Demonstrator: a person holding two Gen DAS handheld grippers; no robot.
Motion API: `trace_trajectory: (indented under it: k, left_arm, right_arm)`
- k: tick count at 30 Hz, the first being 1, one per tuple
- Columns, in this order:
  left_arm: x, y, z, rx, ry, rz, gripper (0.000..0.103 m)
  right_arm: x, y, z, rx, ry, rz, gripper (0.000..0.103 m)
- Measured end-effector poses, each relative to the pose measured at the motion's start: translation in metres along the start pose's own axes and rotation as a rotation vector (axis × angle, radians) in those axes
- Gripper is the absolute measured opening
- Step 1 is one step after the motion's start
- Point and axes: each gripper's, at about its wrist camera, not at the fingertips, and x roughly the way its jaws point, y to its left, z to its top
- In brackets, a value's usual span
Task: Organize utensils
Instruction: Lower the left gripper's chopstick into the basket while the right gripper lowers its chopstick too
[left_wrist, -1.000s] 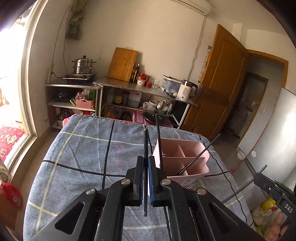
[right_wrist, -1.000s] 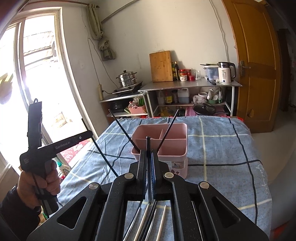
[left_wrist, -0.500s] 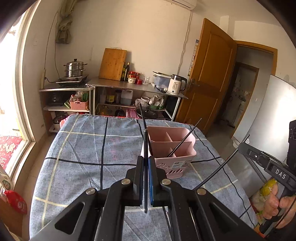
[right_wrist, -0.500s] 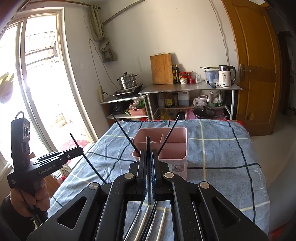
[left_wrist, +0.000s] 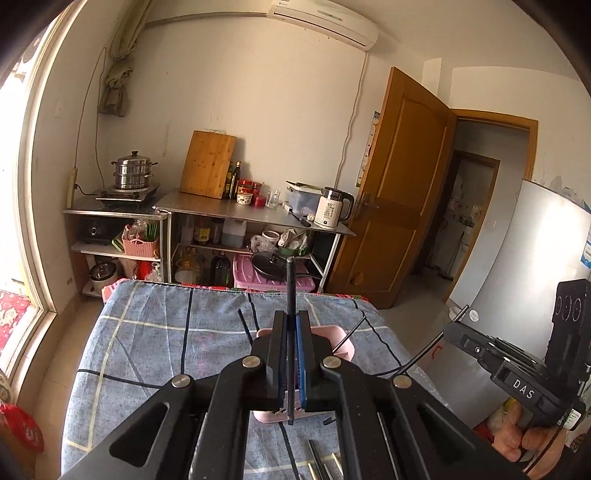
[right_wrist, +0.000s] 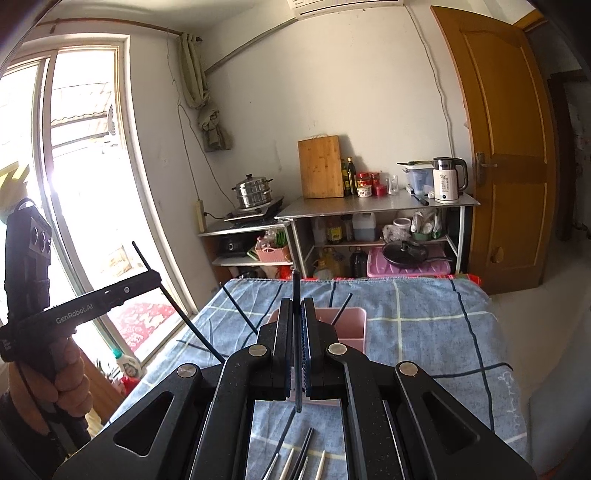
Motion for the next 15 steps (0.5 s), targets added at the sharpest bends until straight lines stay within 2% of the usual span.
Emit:
trace_trajectory:
  k: [8,15]
  left_arm:
    - [0.026,0.004,0.024,-0.031,-0.016,0.013,0.004]
    - [0.052,0.014,0.03,-0.058,-0.01,0.032,0.004]
  right_arm:
    - [0.011,-0.004,0.022,0.018,-0.038,-0.003,0.004]
    - [0.026,-0.015,0.032,0.063,-0.054,-0.004,0.004]
